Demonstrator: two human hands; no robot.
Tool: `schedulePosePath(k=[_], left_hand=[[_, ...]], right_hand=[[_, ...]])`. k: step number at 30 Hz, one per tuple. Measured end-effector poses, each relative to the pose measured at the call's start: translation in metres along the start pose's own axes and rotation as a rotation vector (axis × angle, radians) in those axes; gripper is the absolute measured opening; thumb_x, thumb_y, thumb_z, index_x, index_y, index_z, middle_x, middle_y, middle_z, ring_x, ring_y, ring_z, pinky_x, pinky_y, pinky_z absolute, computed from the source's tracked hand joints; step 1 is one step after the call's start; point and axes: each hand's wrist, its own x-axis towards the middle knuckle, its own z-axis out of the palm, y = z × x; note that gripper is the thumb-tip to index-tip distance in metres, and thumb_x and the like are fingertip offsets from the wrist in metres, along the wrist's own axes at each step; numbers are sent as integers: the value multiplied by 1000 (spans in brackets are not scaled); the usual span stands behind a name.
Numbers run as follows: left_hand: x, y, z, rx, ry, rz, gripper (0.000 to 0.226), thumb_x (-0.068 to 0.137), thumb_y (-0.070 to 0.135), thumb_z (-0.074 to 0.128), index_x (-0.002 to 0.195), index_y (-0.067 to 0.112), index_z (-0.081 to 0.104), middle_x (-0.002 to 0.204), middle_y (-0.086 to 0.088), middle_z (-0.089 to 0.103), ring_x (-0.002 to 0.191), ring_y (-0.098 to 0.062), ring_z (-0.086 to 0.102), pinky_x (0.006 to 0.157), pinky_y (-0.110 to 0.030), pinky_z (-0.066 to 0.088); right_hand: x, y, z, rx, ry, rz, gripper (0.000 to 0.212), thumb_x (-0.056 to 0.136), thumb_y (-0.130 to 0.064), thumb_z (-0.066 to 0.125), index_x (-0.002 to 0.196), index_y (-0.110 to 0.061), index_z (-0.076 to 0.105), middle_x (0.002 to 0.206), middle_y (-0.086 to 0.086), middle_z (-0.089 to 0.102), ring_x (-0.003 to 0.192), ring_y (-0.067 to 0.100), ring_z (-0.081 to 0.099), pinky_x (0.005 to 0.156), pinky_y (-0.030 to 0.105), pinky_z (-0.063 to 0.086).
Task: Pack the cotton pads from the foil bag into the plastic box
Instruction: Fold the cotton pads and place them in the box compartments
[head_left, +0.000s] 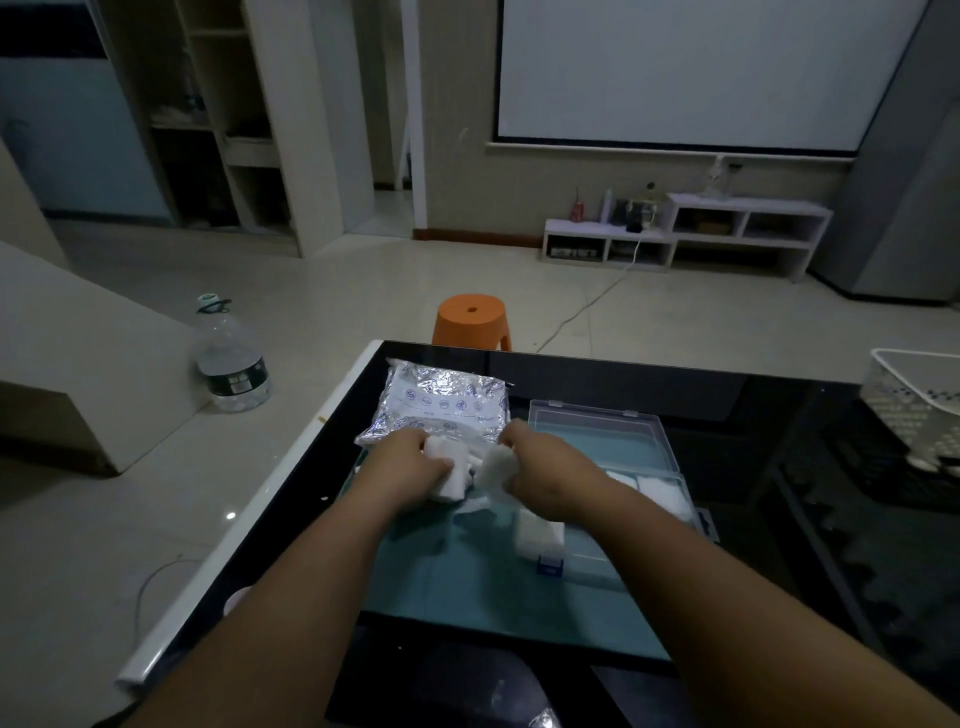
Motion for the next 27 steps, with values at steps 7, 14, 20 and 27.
schedulePosePath(k=[7, 14, 20, 27], left_hand=[[-14, 30, 19, -402, -159, 0, 23, 82, -6, 56, 99, 7, 65, 91, -16, 67, 72, -23, 63, 47, -20, 49], [-2, 34, 33, -239, -110, 1, 16, 79, 3, 60, 91, 12, 66, 87, -11, 69, 76, -26, 65, 62, -33, 54], [2, 34, 40, -352, -204, -32, 12, 80, 2, 64, 92, 0, 66, 83, -18, 67, 67, -25, 60, 62, -35, 51], [4, 39, 39, -518, -316, -84, 12, 84, -5, 59, 87, 2, 68, 55, 0, 61, 43, -9, 53, 52, -27, 47]], right_hand=[[-22, 35, -21, 434, 143, 117, 23, 91, -9, 56, 110, -22, 61, 107, 5, 66, 96, 23, 64, 87, 44, 56], [-25, 55, -23, 519, 176, 177, 34, 88, -7, 60, 120, -18, 56, 108, 4, 62, 94, 24, 62, 84, 42, 57], [-15, 54, -24, 610, 222, 173, 19, 91, -8, 55, 106, -20, 60, 103, 5, 66, 89, 23, 64, 82, 43, 56], [-8, 47, -23, 743, 234, 157, 19, 94, -6, 56, 109, -12, 65, 96, 7, 67, 86, 22, 65, 74, 34, 56]])
